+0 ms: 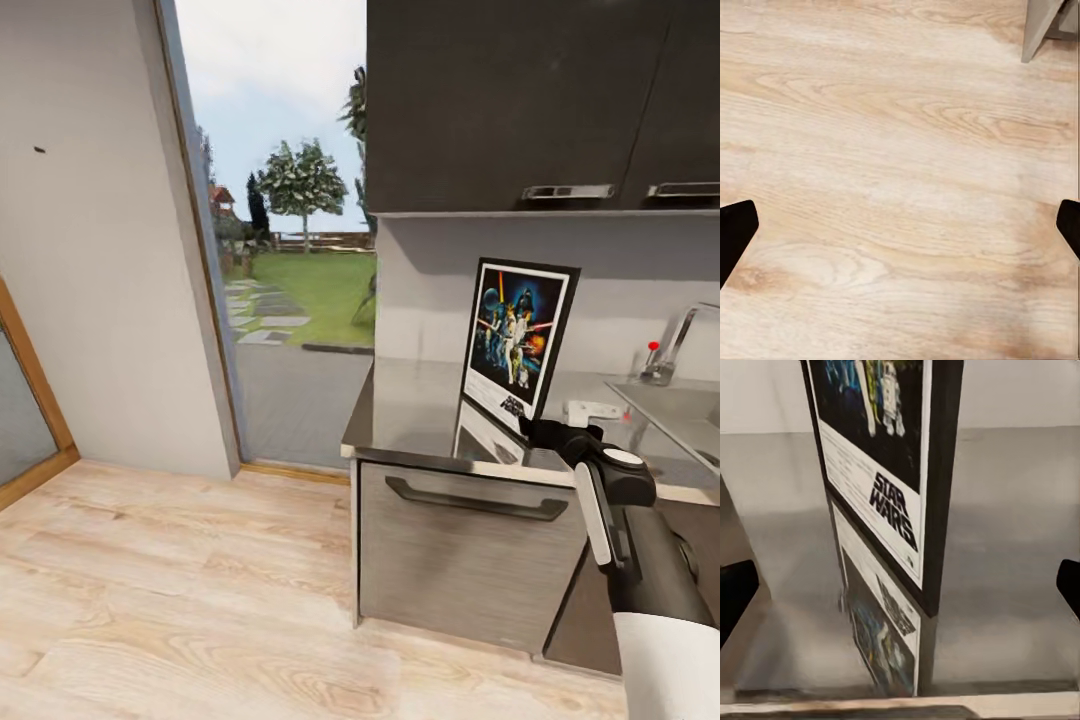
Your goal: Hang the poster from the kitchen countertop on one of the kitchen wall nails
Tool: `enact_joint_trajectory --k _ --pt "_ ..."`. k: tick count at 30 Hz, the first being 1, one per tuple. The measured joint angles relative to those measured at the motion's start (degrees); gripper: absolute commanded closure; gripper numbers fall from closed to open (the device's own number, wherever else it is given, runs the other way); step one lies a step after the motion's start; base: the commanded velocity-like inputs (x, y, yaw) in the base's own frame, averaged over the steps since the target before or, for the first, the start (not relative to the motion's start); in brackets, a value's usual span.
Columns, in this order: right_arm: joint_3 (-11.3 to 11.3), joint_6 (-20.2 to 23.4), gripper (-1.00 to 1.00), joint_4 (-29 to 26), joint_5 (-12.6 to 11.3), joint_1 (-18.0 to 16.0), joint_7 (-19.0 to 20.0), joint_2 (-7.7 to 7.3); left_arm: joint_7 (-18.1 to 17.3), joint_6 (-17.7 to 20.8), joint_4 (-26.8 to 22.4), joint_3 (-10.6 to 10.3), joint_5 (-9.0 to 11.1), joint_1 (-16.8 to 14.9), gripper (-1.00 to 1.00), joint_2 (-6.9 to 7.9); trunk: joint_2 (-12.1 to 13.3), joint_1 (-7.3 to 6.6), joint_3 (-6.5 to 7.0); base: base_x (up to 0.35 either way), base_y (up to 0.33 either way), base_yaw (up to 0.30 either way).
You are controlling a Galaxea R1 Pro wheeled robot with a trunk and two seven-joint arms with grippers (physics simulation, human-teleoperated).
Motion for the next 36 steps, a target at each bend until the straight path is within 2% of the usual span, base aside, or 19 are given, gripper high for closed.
enact_joint_trajectory --k 5,11,19,32,36 --pt "0.01 -0.01 -1.00 0.02 -0.01 0.01 0.32 0.00 0.00 0.00 0.00 0.00 0.00 0.00 -1.00 0.00 0.00 0.01 0.00 0.267 -0.147 0.000" --pt "0.01 -0.16 -1.00 1.66 0.31 0.01 4.38 -0.04 0.00 -0.03 -0.01 0.00 -0.02 0.01 -1.00 0.00 0.00 0.02 0.00 0.109 -0.080 0.000" --pt "-0.02 -0.30 -1.00 3.23 0.12 0.01 5.11 -0.10 0.00 -0.01 -0.01 0.01 -0.04 0.00 -1.00 0.00 0.00 0.02 0.00 0.152 -0.136 0.000" --pt "-0.02 -0.31 -1.00 3.54 -0.03 0.05 5.40 -0.10 0.00 -0.04 -0.01 0.00 -0.06 0.00 -1.00 0.00 0.00 0.03 0.00 0.025 -0.075 0.000" --pt "-0.03 -0.32 -1.00 3.52 -0.02 0.07 6.68 -0.10 0.00 -0.05 -0.01 0.01 -0.07 0.00 -1.00 0.00 0.00 0.03 0.00 0.006 -0.022 0.000"
